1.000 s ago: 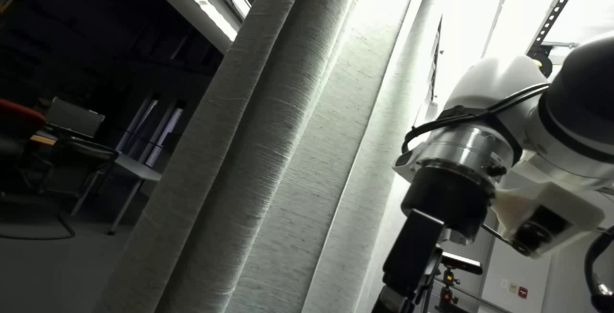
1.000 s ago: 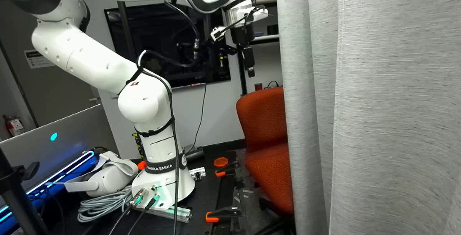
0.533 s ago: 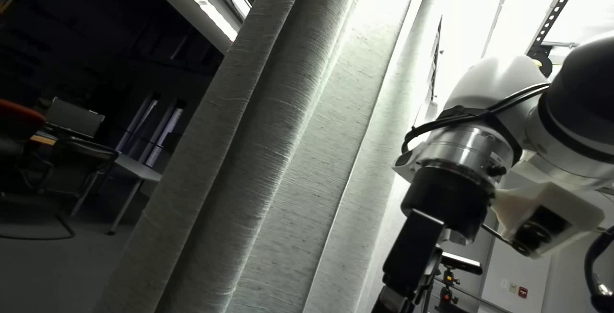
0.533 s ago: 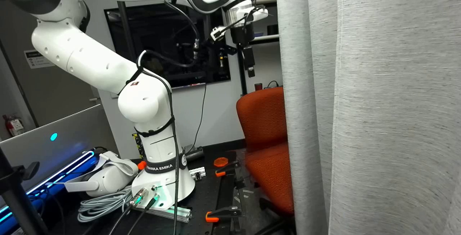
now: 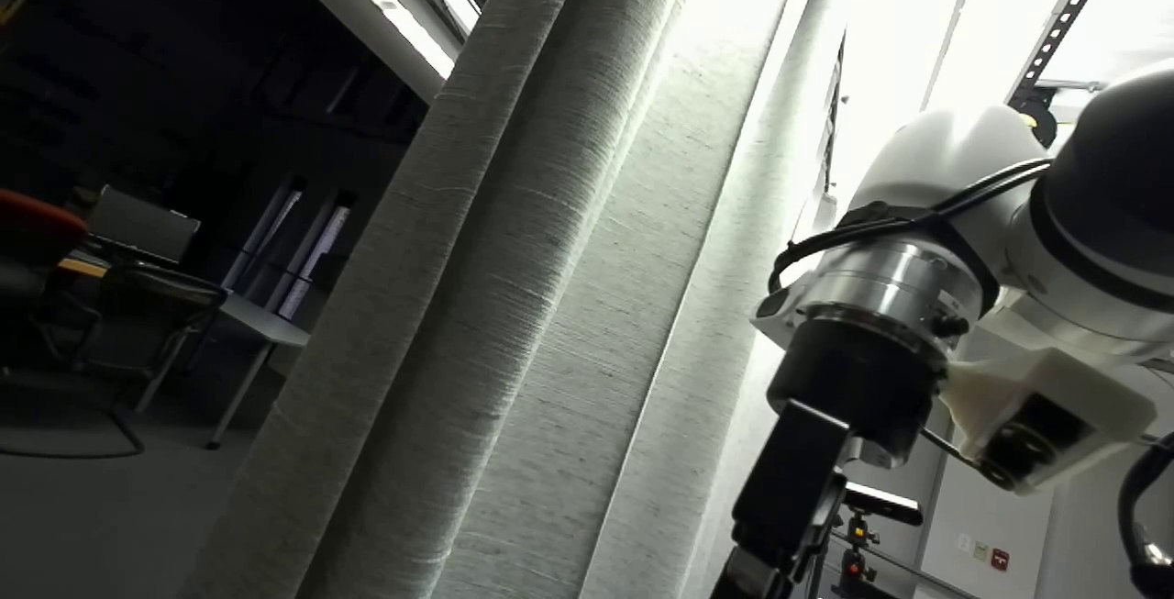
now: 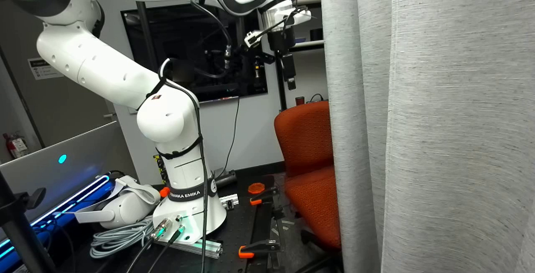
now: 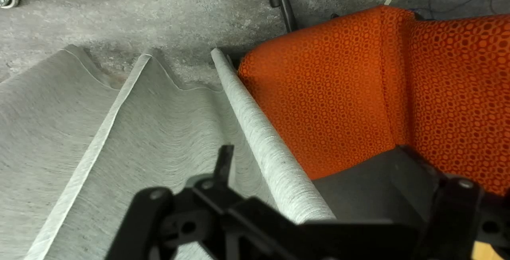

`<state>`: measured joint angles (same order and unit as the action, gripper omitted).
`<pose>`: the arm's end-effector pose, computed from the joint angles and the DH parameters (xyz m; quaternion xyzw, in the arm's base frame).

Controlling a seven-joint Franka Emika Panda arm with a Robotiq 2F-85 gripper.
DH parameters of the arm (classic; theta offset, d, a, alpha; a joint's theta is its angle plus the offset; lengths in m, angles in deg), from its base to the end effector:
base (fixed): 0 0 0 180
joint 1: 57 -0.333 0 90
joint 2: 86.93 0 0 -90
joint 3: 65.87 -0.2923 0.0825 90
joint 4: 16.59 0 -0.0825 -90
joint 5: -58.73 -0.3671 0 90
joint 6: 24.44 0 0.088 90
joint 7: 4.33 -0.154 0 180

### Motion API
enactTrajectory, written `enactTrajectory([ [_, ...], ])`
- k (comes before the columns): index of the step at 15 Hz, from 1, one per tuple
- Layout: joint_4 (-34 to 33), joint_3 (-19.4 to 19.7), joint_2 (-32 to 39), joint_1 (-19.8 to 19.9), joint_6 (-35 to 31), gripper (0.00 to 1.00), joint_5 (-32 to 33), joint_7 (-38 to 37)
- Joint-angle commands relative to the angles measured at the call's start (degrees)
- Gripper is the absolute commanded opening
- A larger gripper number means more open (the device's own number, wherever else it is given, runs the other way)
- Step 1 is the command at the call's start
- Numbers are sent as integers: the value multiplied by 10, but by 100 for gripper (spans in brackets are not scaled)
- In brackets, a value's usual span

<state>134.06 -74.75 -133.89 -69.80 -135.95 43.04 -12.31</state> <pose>0.2971 0.1468 0.4434 -0.9934 -0.0567 -0.0478 0.0874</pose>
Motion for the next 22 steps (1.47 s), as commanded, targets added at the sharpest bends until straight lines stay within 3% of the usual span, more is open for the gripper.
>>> enactTrajectory([
  [1,-1,-2,0,4,1,100,-2,14],
  [10,4,11,4,-10,-41,100,9,107],
  [16,14,21,8,-21,-106,100,14,184],
  [17,6,13,8,-12,-82,100,13,151],
  [22,9,17,9,-17,-92,100,13,168],
])
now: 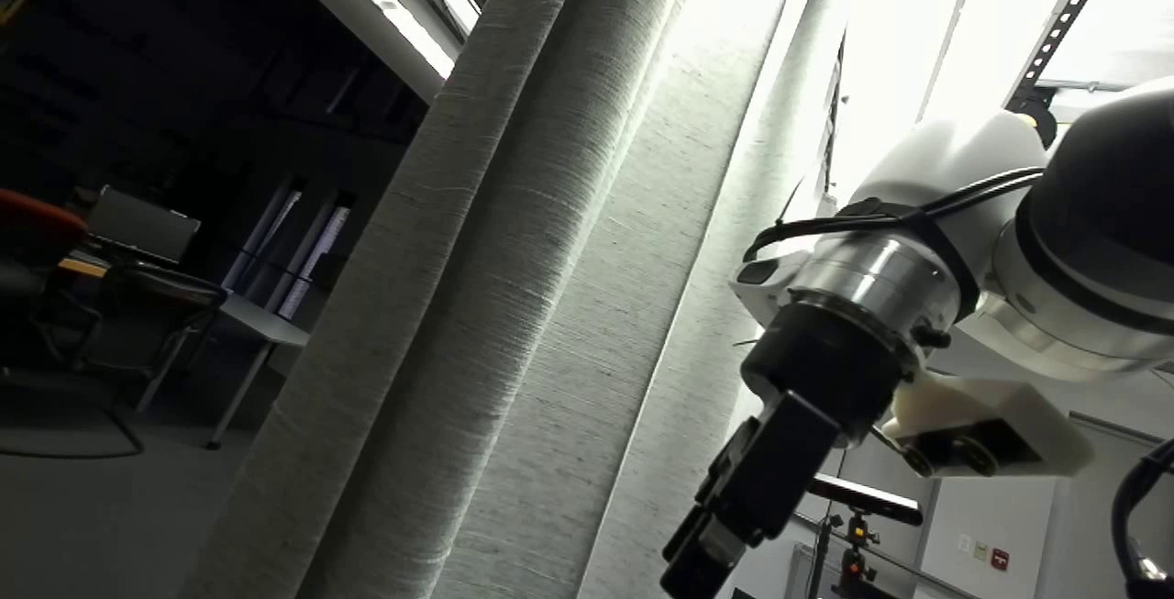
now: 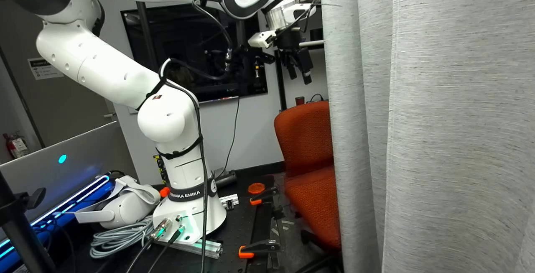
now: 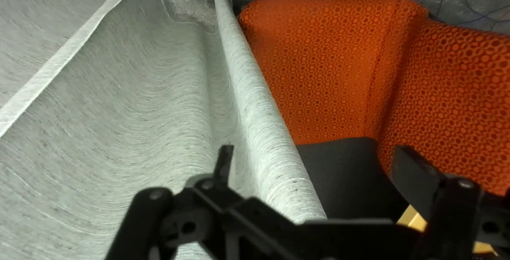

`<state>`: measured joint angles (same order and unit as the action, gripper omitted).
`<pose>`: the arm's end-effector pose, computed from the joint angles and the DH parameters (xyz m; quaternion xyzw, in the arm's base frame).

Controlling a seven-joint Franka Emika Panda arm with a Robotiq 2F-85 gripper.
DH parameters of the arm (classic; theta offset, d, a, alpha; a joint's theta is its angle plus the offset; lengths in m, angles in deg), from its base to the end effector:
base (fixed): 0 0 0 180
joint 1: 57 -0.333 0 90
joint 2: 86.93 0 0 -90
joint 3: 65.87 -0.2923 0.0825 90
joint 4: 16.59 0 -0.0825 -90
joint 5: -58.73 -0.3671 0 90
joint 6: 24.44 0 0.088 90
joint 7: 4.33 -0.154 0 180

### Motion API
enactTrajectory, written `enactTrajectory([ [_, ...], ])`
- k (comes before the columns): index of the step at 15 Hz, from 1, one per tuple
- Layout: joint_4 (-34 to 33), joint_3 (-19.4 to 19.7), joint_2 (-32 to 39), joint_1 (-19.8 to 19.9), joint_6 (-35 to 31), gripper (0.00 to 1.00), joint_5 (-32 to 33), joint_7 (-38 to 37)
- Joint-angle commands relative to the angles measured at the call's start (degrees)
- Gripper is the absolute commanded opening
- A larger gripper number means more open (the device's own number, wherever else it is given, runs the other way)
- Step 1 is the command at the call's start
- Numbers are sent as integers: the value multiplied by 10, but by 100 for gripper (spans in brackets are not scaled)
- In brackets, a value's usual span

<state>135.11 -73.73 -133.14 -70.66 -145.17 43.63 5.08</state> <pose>0.3181 0.1467 0.4493 -0.9684 -0.1993 -0.1250 0.0829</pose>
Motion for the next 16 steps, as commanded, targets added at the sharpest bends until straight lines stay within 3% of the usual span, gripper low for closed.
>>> enactTrajectory([
  [1,-1,7,1,-9,0,100,7,-6],
  [7,0,9,1,-11,-6,100,8,1],
  [16,20,16,1,-22,-105,100,42,46],
])
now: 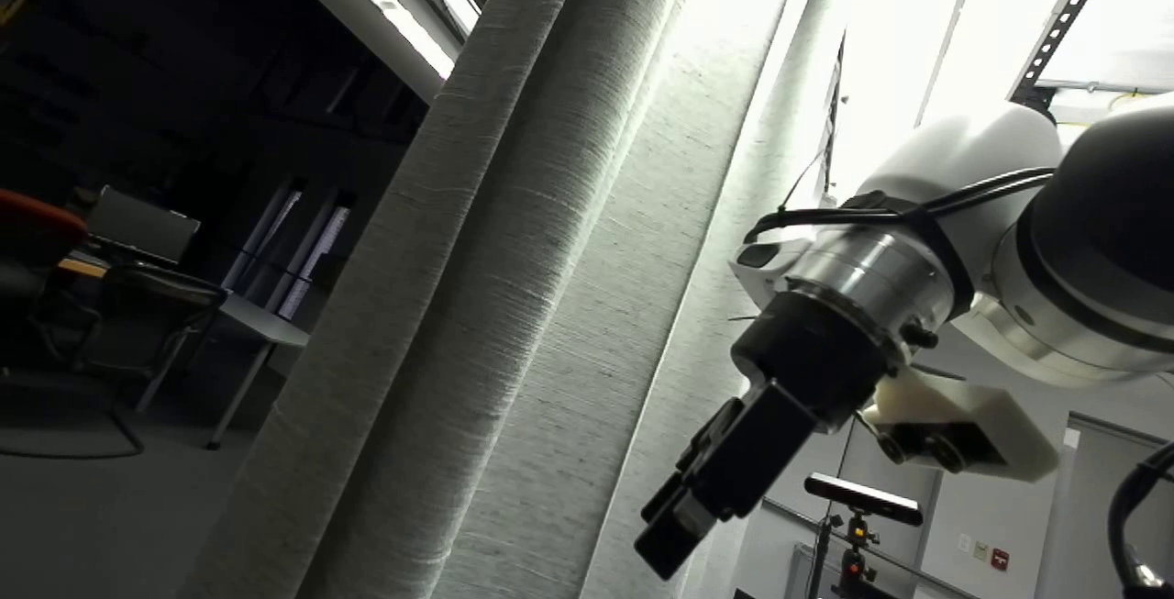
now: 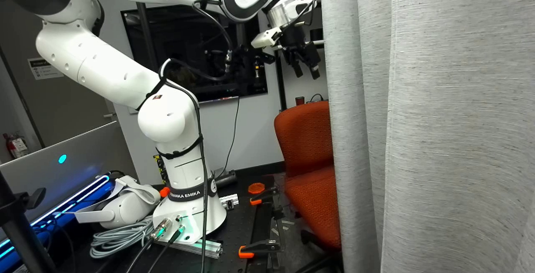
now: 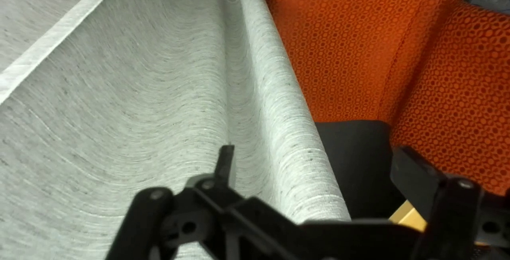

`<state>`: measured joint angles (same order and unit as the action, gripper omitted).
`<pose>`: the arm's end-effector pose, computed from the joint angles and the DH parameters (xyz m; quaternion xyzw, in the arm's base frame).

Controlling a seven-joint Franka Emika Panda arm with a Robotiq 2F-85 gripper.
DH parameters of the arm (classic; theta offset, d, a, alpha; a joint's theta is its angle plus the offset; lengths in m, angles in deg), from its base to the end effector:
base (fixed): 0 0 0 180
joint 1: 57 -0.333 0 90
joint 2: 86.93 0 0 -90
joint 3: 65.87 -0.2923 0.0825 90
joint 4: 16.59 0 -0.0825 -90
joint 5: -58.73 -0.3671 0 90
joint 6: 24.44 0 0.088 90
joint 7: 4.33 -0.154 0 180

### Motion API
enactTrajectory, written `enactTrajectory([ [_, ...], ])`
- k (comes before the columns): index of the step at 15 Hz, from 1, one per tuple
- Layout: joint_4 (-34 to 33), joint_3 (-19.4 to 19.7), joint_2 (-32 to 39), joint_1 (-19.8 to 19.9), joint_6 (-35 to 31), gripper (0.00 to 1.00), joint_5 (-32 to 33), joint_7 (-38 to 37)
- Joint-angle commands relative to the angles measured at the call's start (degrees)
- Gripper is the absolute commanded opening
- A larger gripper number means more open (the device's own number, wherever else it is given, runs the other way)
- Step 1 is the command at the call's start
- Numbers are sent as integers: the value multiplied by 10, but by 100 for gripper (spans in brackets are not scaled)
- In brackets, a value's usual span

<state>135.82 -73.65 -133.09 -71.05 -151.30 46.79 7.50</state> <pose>0.3300 0.1449 0.4561 -0.9562 -0.2282 -0.1743 0.0567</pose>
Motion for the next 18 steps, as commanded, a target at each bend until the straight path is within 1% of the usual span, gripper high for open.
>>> enactTrajectory([
  [1,17,18,0,-24,-61,100,6,26],
  [5,35,36,4,-51,-137,100,-7,39],
  [11,55,81,13,-108,-226,100,-8,86],
  [16,49,124,30,-156,-280,100,-5,139],
  [18,49,132,33,-161,-289,100,0,143],
])
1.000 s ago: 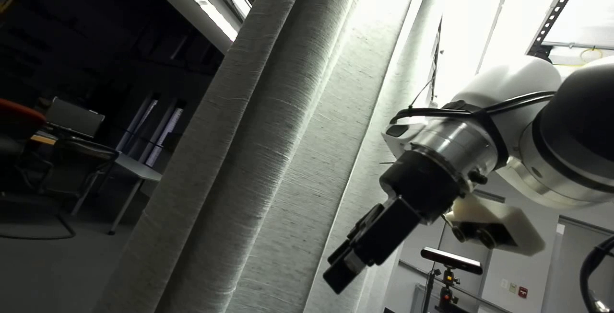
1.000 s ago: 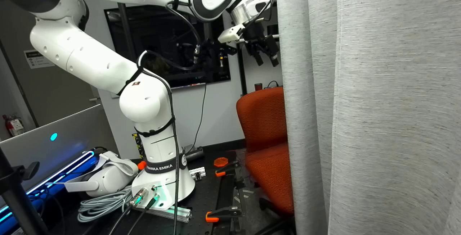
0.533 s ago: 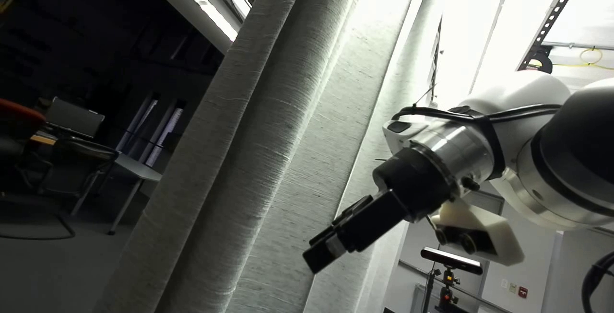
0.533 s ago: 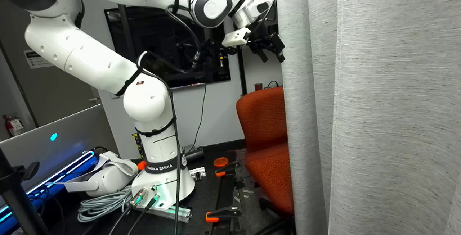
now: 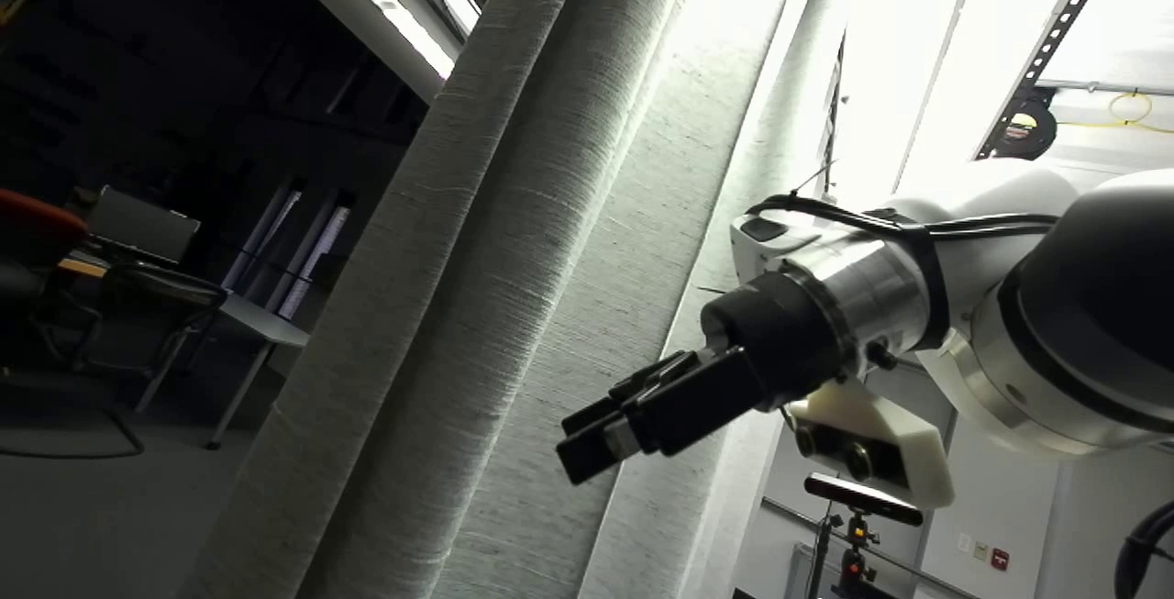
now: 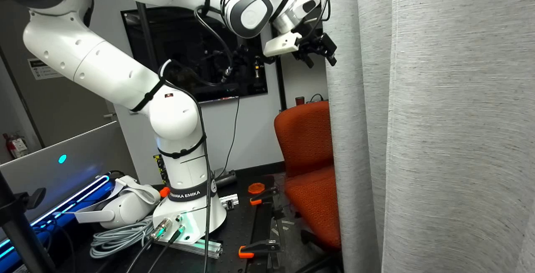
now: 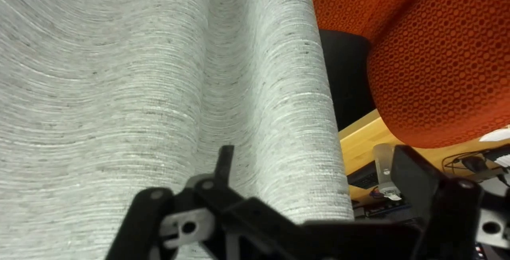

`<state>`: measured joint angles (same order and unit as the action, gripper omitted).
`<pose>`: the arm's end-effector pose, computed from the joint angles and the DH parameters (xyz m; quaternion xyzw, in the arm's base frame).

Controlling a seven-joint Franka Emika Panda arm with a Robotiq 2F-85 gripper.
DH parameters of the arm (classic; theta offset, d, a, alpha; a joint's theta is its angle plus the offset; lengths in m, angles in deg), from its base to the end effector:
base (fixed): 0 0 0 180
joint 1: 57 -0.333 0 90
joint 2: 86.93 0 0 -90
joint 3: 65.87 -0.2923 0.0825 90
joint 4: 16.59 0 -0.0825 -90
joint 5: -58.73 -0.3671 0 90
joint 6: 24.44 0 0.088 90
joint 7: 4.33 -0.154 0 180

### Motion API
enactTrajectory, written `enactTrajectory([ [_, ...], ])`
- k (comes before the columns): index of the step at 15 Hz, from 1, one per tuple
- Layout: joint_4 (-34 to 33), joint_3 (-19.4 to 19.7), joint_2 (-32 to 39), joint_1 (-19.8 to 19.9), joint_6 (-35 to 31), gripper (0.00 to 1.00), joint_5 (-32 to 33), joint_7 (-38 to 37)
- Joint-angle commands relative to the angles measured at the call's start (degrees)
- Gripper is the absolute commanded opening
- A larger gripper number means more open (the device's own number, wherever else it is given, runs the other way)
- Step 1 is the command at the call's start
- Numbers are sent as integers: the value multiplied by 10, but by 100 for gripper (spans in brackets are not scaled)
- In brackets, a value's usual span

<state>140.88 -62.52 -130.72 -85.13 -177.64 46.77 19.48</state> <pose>0.3568 0.1637 0.4657 -0.8814 -0.3201 -0.3327 0.1001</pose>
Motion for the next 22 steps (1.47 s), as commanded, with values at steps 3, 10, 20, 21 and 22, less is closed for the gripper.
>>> enactTrajectory([
  [3,-1,17,4,-16,-5,100,4,6],
  [10,-1,25,13,-27,-22,100,2,18],
  [20,-63,99,149,-148,-256,100,25,42],
  [21,-68,106,160,-155,-277,100,36,35],
  [22,-73,105,171,-158,-296,100,16,53],
])
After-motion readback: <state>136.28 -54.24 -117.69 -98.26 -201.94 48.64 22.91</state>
